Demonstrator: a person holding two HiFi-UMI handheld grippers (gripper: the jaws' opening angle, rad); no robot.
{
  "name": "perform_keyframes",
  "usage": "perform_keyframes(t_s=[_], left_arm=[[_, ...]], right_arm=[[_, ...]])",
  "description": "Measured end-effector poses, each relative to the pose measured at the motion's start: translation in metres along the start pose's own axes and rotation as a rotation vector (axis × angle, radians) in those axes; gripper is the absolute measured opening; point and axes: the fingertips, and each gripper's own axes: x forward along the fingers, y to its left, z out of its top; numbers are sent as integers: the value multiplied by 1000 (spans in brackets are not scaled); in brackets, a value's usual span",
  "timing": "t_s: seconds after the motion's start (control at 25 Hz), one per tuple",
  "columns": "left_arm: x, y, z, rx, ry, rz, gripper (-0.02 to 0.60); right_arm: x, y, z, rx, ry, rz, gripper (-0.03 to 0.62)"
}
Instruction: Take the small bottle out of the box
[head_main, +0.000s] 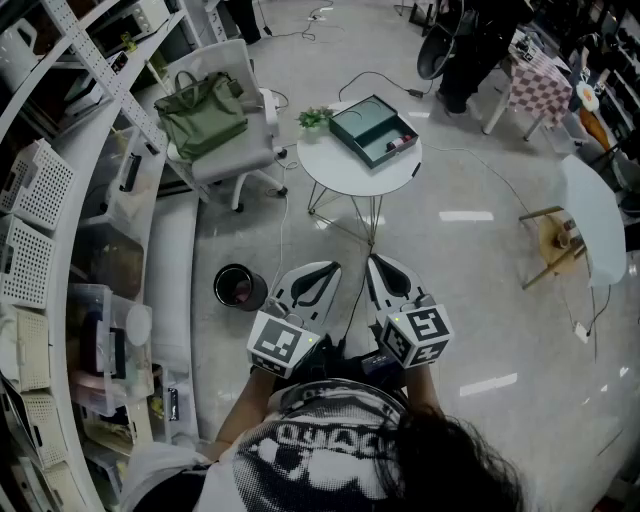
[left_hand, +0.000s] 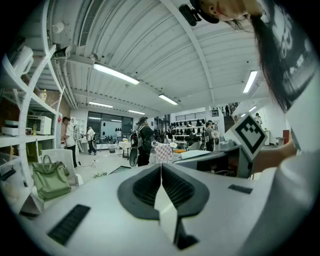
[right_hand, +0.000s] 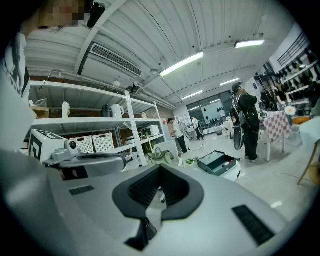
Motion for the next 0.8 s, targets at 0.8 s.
perform_keyframes(t_s=[0.8], left_arm=[[-8,43,-15,-14,14,-40,14]], right_arm=[[39,18,2,33,-58,-15,-2]])
